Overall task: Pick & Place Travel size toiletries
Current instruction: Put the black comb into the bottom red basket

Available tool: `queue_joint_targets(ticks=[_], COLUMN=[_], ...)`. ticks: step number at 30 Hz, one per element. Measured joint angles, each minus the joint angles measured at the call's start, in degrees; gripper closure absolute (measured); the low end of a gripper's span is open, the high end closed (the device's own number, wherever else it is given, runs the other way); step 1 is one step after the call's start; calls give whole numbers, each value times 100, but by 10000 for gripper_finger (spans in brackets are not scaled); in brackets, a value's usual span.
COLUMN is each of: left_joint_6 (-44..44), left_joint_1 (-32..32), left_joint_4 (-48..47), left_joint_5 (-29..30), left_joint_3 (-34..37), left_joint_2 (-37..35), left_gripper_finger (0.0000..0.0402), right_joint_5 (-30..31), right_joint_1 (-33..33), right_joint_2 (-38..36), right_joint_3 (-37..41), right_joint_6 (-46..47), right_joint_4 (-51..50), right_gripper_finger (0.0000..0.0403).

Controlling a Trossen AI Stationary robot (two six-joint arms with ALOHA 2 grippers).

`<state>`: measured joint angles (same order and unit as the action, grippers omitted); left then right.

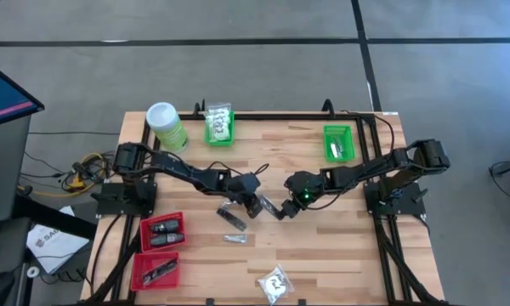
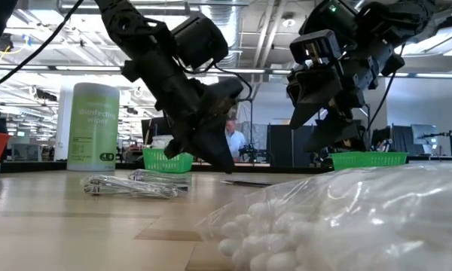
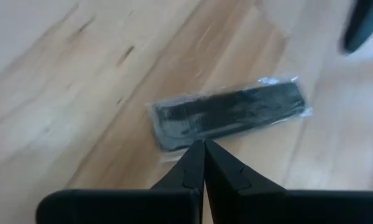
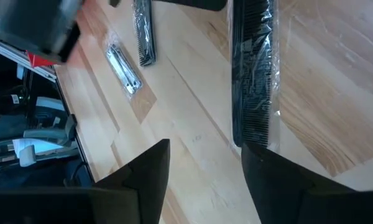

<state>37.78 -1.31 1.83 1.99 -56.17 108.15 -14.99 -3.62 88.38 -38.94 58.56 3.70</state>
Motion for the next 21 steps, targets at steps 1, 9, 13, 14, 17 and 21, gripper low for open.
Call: queue_joint_targets(ticks=[1, 9, 13, 14, 17, 21], left_joint_6=[0, 84, 122, 122, 125, 120], left_joint_1=[19, -34, -65, -65, -67, -83], left_joint_4=[-59, 56, 49, 43, 26, 15], left_joint_5=[-4, -151, -201, -202, -211, -227], left_joint_3=[1, -35, -34, -32, -30, -23], left_joint_2=[26, 365, 451, 451, 457, 460], left_gripper_finger=[401, 401, 401, 401, 401, 401], right_joint_5=[-1, 1, 3, 1, 54, 172], right_joint_1=[2, 4, 17, 38, 152, 432], right_joint_2=[0, 0, 0, 0, 0, 1], right_joint_3=[0, 0, 0, 0, 0, 0], right_joint_6=[1, 1, 70, 107, 175, 132], right_joint_4=[0, 15, 12, -3, -84, -117], right_gripper_finger=[213, 210, 206, 204, 199, 189])
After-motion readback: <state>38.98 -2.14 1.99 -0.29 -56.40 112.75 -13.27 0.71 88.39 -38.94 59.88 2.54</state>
